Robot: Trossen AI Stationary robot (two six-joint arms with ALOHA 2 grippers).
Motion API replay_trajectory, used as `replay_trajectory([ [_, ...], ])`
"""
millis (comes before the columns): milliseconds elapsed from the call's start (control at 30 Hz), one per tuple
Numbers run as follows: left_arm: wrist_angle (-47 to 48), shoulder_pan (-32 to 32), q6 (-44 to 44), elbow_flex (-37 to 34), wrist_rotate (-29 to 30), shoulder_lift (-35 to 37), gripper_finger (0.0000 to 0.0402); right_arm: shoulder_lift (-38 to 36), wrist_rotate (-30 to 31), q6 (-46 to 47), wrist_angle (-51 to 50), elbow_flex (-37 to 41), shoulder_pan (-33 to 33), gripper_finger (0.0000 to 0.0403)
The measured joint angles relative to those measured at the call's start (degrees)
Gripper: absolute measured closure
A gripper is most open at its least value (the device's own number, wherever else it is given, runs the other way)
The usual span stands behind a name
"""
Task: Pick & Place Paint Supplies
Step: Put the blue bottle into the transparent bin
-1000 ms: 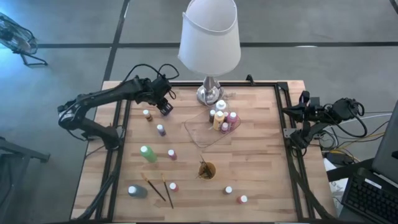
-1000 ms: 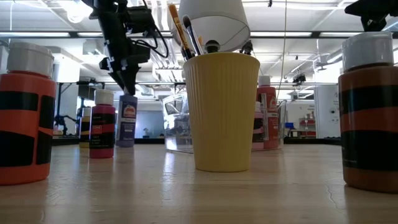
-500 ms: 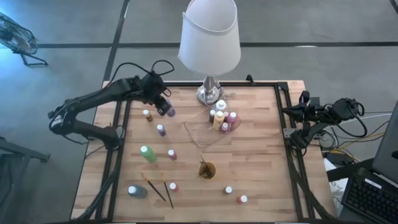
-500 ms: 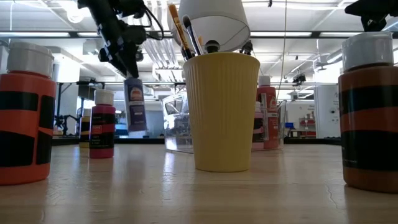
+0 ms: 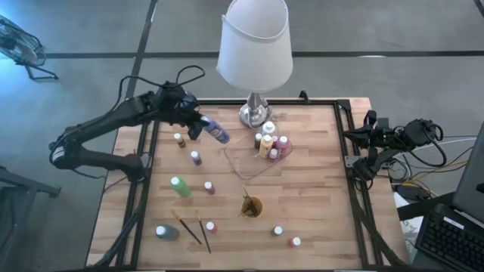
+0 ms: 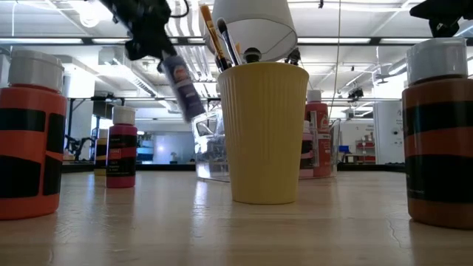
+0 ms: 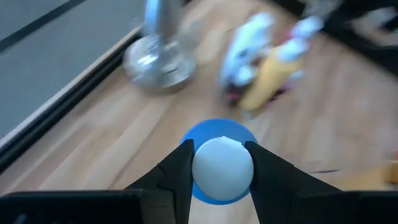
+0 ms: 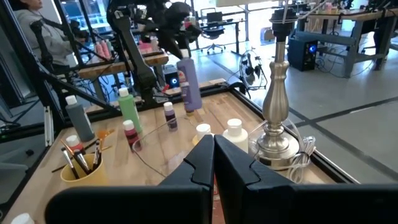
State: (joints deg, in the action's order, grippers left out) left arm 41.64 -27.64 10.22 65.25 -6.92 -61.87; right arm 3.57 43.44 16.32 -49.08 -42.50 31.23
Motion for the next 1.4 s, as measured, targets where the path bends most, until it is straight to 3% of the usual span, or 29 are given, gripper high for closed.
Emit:
replay_trajectory([
  [233, -10.3, 4.8, 0.0, 0.1, -7.9, -0.6, 0.0273, 0.0, 0.0, 0.0, 0.0, 0.0, 0.0, 0.0394],
  [467, -16.3, 9.8, -1.0, 0.1, -7.5, -5.0, 0.0273, 0.0, 0.0, 0.0, 0.0, 0.0, 0.0, 0.0394],
  [700, -17.6, 10.3, -2.1, 0.1, -5.9, -11.6, 0.0273, 0.0, 0.0, 0.0, 0.0, 0.0, 0.0, 0.0394],
  [1400, -13.7, 11.0, -5.7, 5.9, -1.6, -23.4, 0.0273, 0.0, 0.0, 0.0, 0.0, 0.0, 0.0, 0.0394],
])
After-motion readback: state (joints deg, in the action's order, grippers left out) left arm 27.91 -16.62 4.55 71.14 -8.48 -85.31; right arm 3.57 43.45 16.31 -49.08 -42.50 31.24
